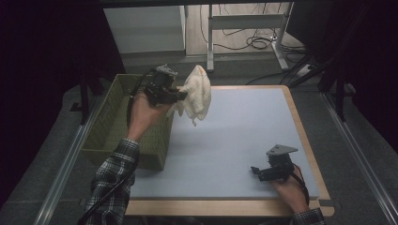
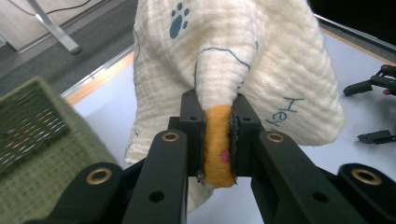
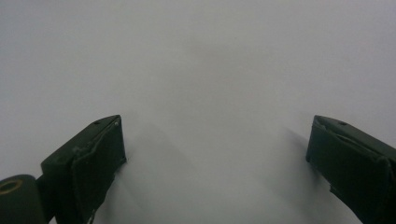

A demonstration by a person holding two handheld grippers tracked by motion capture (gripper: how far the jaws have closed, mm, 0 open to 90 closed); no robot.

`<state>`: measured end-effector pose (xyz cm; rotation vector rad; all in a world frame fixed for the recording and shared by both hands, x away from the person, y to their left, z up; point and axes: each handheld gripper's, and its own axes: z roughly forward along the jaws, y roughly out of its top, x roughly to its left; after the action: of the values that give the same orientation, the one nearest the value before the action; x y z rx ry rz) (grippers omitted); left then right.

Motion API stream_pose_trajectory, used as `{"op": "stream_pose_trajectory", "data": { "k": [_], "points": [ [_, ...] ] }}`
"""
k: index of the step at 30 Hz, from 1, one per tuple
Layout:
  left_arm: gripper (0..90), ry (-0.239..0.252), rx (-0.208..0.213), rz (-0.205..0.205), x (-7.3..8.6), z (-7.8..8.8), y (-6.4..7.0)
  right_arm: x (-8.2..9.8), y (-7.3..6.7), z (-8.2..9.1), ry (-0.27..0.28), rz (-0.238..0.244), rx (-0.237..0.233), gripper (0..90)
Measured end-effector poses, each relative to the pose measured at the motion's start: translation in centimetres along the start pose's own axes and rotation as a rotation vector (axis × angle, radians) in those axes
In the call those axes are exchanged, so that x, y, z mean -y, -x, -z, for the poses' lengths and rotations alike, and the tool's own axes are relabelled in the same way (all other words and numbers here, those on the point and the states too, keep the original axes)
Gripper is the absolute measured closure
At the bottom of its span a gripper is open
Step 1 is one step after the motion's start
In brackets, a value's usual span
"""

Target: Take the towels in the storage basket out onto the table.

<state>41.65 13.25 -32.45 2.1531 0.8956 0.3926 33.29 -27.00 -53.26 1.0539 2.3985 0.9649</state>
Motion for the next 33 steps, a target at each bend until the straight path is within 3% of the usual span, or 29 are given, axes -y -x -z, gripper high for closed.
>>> {"op": "stream_pose_trajectory", "data": {
  "k": [17, 29, 33],
  "points": [
    [78.6, -0.053, 0.093, -0.039, 0.1, -7.1, 3.9, 0.0, 0.0, 0.0, -0.001, 0.0, 0.0, 4.4],
    [78.2, -0.149, 0.128, -0.059, 2.5, -14.0, 6.6, 0.0, 0.0, 0.0, 0.001, -0.001, 0.001, 4.4],
    [77.8, -0.147, 0.148, -0.053, 3.2, -15.2, 7.0, 0.0, 0.0, 0.0, 0.001, -0.001, 0.001, 4.4]
  ]
}}
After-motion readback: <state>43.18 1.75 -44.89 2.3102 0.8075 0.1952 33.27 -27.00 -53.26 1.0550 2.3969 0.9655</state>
